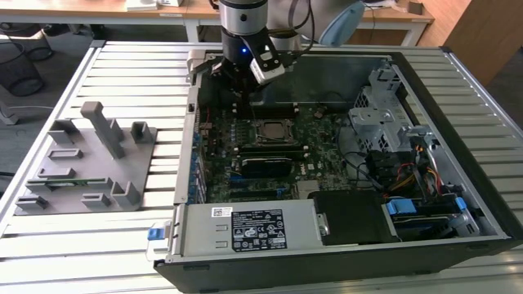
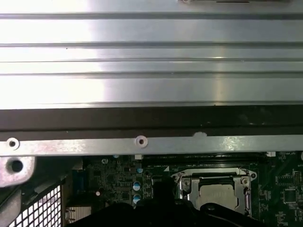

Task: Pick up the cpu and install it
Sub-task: 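Install the first cpu locking lever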

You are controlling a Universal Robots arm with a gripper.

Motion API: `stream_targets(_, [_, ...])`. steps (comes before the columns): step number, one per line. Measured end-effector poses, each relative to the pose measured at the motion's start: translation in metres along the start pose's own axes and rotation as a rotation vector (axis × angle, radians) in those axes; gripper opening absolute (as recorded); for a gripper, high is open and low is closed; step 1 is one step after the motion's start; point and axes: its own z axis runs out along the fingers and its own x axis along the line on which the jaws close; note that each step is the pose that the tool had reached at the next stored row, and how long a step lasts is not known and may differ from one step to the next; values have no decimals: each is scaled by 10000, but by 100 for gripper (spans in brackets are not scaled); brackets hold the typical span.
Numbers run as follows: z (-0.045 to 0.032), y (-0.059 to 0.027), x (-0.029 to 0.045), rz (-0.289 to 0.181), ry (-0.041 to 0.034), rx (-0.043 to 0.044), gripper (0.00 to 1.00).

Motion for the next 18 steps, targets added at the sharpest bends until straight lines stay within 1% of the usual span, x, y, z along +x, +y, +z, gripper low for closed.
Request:
stream_targets(3, [1, 2, -73, -2, 2, -8, 11])
stream_targets(7, [3, 4, -133, -2, 2, -7, 11])
stream_targets(14, [13, 5, -192, -2, 1, -10, 11])
stream_targets(18, [15, 5, -201, -1, 1, -9, 11])
